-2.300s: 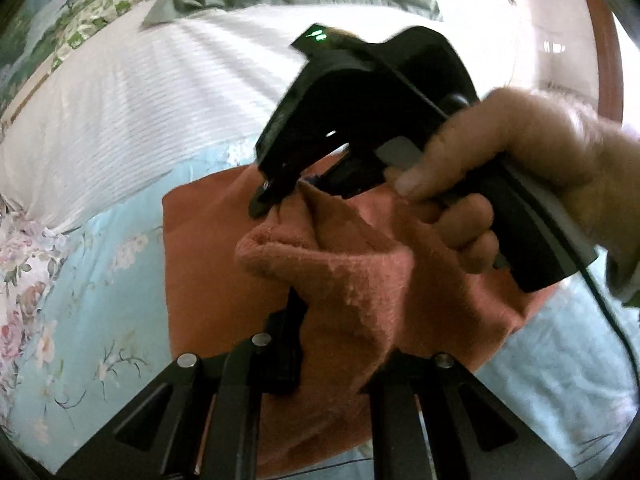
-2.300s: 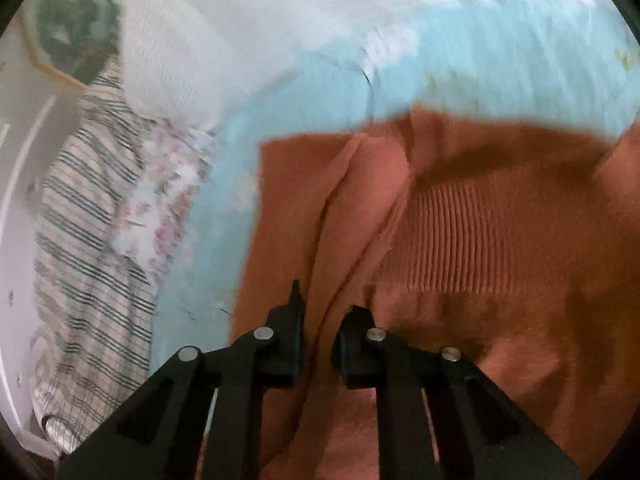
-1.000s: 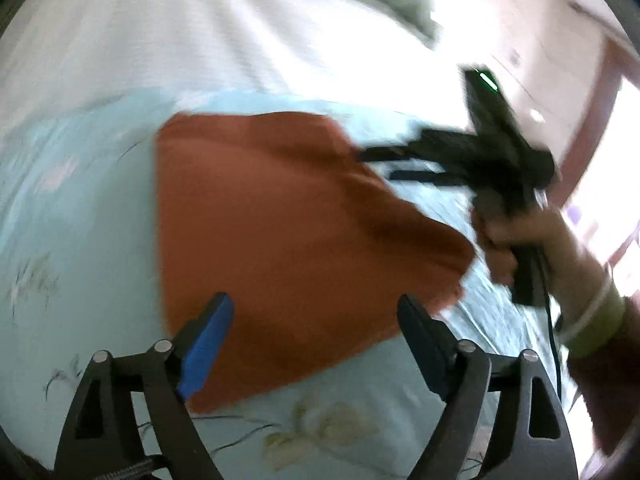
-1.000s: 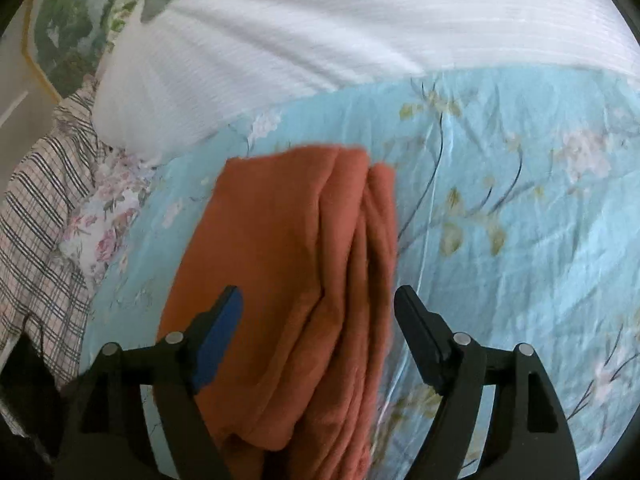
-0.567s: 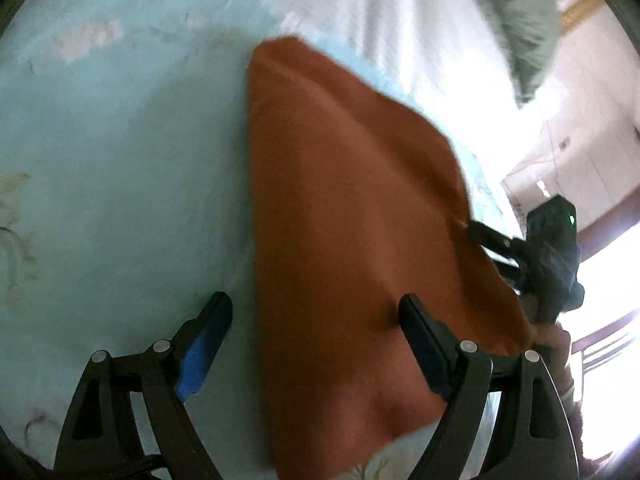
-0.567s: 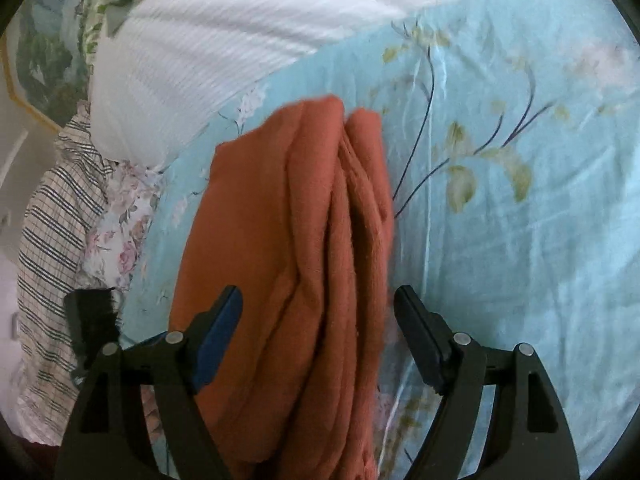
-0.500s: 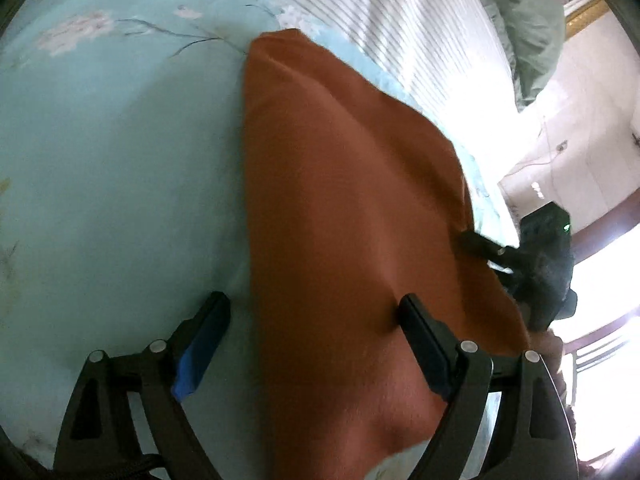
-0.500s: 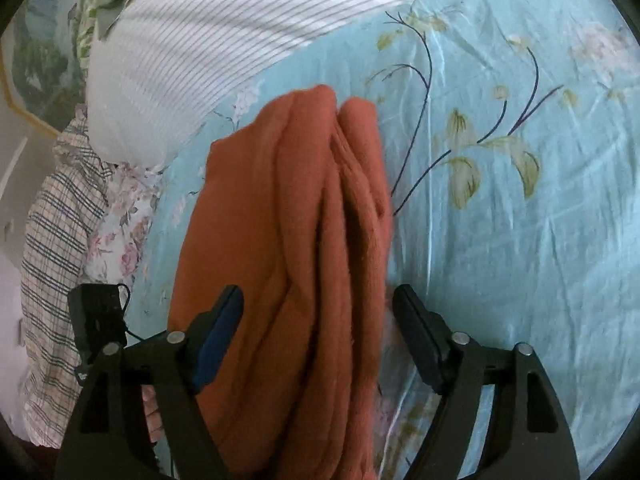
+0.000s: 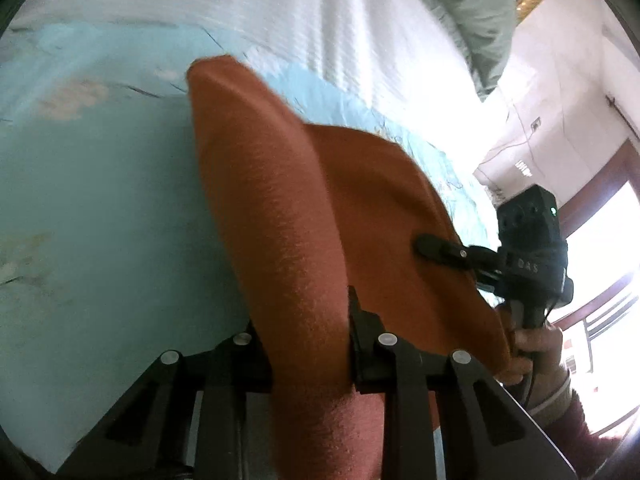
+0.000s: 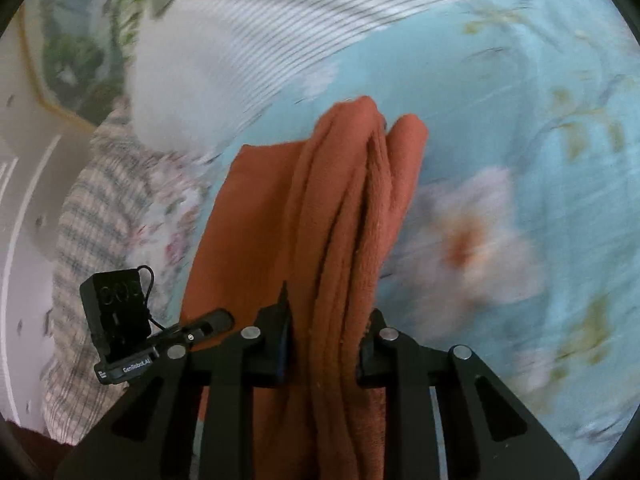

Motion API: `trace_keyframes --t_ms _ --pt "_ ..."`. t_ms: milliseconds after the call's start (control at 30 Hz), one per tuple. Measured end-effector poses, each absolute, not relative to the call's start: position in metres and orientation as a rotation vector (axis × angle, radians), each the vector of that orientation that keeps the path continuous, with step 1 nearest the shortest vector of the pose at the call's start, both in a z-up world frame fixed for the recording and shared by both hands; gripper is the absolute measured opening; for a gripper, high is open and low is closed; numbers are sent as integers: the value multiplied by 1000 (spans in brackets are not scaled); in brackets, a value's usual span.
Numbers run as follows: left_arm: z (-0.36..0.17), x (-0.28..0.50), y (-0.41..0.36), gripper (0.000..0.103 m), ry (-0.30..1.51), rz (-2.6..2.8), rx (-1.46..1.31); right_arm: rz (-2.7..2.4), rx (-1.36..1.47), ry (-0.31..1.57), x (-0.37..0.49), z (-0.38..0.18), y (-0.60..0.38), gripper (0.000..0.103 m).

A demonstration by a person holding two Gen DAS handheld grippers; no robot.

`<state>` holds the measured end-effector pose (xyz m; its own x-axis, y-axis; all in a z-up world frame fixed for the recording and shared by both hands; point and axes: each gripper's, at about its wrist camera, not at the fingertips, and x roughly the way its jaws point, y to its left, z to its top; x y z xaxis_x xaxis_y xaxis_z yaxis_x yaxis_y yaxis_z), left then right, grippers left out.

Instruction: Fold small clothes

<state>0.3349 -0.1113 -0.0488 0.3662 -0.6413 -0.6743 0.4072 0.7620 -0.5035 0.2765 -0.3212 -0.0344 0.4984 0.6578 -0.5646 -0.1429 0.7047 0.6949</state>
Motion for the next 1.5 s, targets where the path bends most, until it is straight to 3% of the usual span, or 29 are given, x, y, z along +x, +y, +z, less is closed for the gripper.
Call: trace_keyframes --t_ms 233,400,533,633,733,800,967,1233,1267,1300,1500 --pt "-19 287 -14 25 934 -593 -293 674 671 929 265 -42 -238 24" --pt "-51 279 30 27 1015 -516 -326 620 593 1014 260 -73 -200 24" --pt "-83 278 42 41 1062 -445 -323 579 599 1021 257 -83 -198 26" --pt "-83 275 41 50 1046 -423 -308 548 567 1023 253 -77 -194 30" --pt "-78 271 38 53 1031 -389 -270 487 509 1014 249 -66 -197 38" --pt "-72 261 46 54 1007 -363 -260 425 472 972 242 -50 -206 50" --pt "-45 238 66 54 911 -295 -258 421 433 864 237 -17 -215 51" --pt "-23 226 55 52 834 -401 -298 412 366 961 277 -39 -191 34" --pt "-24 225 52 52 840 -409 -293 406 370 968 280 -40 -190 20" --pt "-25 226 50 52 845 -415 -291 409 375 966 281 -39 -189 12" --pt "-24 224 32 52 854 -489 -262 457 444 807 242 -5 -214 11"
